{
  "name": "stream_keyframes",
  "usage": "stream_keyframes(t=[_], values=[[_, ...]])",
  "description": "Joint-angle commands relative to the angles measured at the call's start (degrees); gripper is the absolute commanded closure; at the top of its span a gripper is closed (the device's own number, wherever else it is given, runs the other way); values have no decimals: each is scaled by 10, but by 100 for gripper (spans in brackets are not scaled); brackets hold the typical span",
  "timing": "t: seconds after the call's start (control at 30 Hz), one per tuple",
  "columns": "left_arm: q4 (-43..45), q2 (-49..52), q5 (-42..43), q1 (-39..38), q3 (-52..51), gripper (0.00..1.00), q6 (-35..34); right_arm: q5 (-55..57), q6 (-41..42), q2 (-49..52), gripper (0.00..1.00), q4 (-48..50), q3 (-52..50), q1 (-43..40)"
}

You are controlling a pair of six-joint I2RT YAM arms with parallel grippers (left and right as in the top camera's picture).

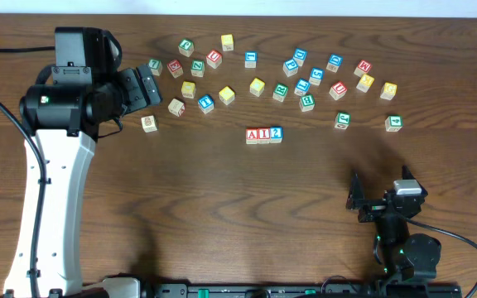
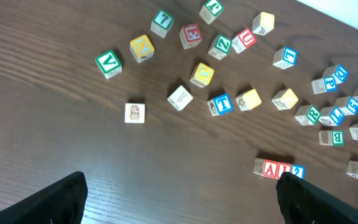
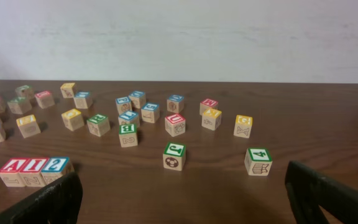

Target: Spell out AI2

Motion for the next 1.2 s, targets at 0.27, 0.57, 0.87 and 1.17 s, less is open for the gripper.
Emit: stream_keyframes(t=[0.27,0.57,0.87,1.17], values=[[234,-167,-19,3,-197,4,94,-3,0,-5,1,0,-2,-9],[501,-375,-19,4,-503,4,158,-3,0,-5,1,0,-2,-9],[622,-570,-20,9,-728,4,196,-3,0,-5,1,0,-2,-9],[623,-746,-20,18,-861,4,214,-3,0,-5,1,0,-2,-9]])
